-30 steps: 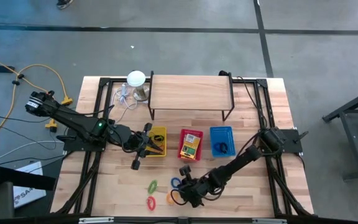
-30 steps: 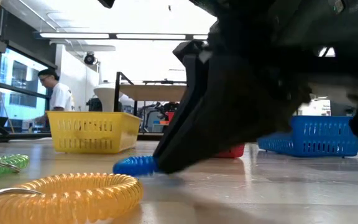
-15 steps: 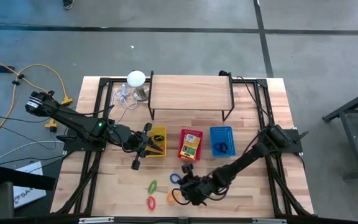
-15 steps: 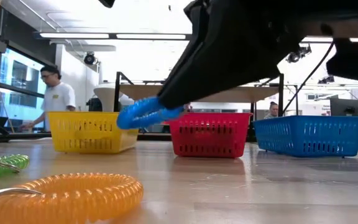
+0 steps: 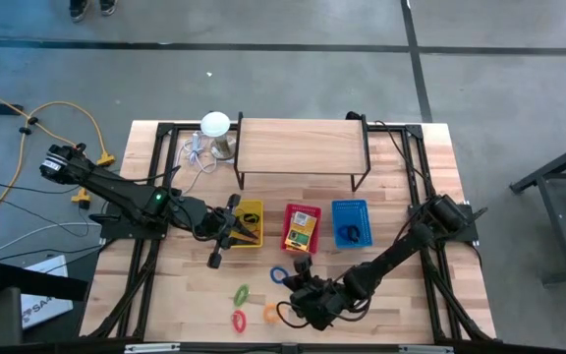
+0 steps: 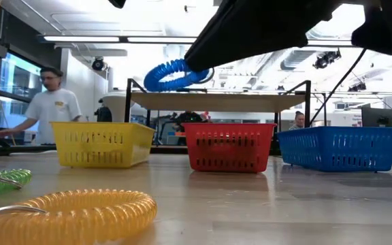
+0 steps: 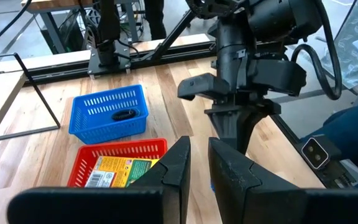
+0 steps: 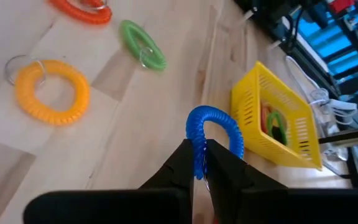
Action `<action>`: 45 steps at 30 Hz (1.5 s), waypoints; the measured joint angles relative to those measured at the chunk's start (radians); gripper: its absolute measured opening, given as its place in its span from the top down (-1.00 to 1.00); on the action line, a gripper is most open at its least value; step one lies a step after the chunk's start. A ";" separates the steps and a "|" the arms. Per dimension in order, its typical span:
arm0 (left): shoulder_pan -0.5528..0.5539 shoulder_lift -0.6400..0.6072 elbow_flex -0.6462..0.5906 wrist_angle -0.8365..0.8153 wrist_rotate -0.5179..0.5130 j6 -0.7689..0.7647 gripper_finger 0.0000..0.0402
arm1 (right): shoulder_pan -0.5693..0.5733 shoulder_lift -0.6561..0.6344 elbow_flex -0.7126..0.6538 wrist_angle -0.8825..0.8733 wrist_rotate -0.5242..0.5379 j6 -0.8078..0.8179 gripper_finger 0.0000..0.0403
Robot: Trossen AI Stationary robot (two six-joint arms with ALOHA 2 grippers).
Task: Pick & Place Office Desk Supplies
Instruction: Put the blue spiral keychain into the blue bin
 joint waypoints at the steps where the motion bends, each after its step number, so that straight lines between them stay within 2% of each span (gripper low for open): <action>1: 0.000 0.000 0.000 0.000 0.000 0.000 0.73 | 0.001 0.000 0.000 -0.001 0.007 0.000 0.89; 19: 0.000 0.000 0.000 0.000 0.000 0.000 0.73 | -0.030 -0.015 0.001 -0.087 0.086 0.020 0.89; 25: 0.000 0.000 0.000 0.001 0.000 0.000 0.73 | -0.062 -0.057 -0.006 -0.211 0.152 0.114 0.89; 30: 0.000 0.000 0.000 0.007 0.000 0.000 0.73 | -0.082 -0.101 -0.008 -0.306 0.158 0.211 0.89; 45: 0.000 0.000 0.000 0.020 0.000 0.000 0.73 | -0.108 -0.359 -0.357 -0.334 0.157 0.529 0.89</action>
